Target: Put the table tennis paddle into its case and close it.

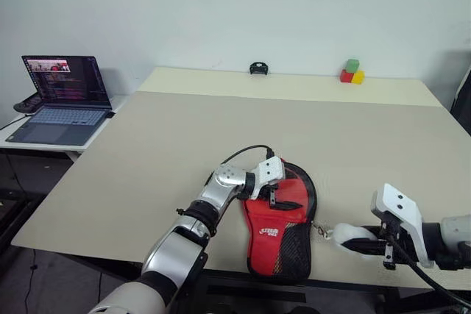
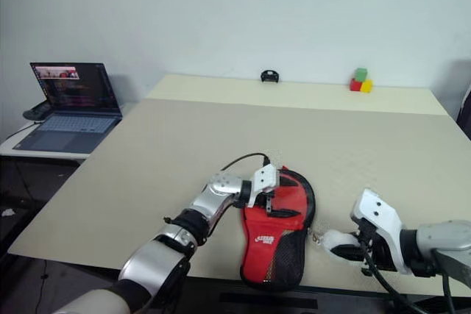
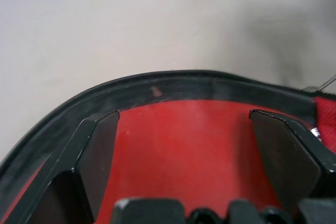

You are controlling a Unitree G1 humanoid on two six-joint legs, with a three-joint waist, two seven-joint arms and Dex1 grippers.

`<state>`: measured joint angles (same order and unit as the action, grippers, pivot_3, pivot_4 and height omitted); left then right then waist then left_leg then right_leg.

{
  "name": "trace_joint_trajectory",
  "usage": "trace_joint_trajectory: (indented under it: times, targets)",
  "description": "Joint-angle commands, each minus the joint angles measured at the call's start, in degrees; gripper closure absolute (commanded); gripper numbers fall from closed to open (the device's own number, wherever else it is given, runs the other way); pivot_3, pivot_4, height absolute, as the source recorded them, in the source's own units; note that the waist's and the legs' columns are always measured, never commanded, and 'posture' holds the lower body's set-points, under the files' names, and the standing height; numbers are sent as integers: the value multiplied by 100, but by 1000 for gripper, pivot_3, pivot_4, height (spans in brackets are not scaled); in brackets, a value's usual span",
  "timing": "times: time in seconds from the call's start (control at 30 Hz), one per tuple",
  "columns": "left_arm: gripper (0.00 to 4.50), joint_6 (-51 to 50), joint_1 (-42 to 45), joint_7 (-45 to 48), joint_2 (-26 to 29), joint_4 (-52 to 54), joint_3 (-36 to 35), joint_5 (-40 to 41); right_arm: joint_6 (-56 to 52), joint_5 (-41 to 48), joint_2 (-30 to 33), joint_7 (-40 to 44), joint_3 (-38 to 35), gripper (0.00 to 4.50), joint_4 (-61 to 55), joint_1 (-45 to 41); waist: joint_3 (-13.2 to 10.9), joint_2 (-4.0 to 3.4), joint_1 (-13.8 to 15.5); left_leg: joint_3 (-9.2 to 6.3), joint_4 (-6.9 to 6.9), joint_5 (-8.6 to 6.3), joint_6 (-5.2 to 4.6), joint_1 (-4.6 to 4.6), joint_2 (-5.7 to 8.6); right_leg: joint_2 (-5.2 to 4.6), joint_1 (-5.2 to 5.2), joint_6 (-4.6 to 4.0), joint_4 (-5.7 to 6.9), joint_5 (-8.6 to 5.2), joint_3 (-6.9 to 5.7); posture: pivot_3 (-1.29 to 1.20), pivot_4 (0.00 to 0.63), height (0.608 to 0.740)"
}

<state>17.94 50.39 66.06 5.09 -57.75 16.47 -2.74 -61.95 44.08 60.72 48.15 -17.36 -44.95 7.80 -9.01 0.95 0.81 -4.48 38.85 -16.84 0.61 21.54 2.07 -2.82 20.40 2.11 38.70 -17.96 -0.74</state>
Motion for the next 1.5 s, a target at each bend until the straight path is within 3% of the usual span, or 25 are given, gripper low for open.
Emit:
trace_joint_trajectory:
  times: [0.03,0.4,0.6,1.0,1.23,1.27,1.5]
  targets:
    - [179,-112,-359,162,63,-523,328,-413,-46,222,61,49,-223,4042,-351,209,2,1,10,0,-1,0,-1,-5,0,-1,-5,1,-1,-1,0,0,150,740]
    - [179,-59,-500,186,112,-502,392,-470,-206,953,127,132,-406,4061,-1125,1007,24,29,24,0,-13,-5,-5,-25,0,-2,-24,8,-15,-6,1,0,150,740]
    - [179,-72,-557,215,189,-443,391,-470,-49,1078,73,-47,-40,4062,-1492,1441,41,48,16,2,-19,-8,-9,-44,-1,-3,-41,13,-22,-9,2,0,150,740]
    - [179,-92,-460,255,179,-420,423,-499,1329,1665,740,-1171,1420,4062,-1505,1739,87,69,-8,2,-86,-8,-8,-78,-4,-5,-78,25,-92,-14,-3,0,150,740]
    - [179,-61,-406,179,155,-430,421,-494,1184,1558,538,-1603,1474,4062,-1491,1484,86,72,-7,1,-88,-8,-8,-77,-4,-6,-78,38,-94,-22,-4,0,150,740]
    - [179,-59,-405,164,146,-433,422,-496,1178,1532,522,-1610,1462,3332,-1485,1485,86,72,-7,1,-88,-8,-8,-77,-5,-6,-78,37,-94,-21,-4,0,150,740]
    - [179,-31,-422,64,86,-446,415,-486,1153,1796,548,-1574,1077,1172,-1446,1402,87,72,-3,1,-88,-8,-8,-77,-4,-8,-78,39,-95,-22,-4,0,150,740]
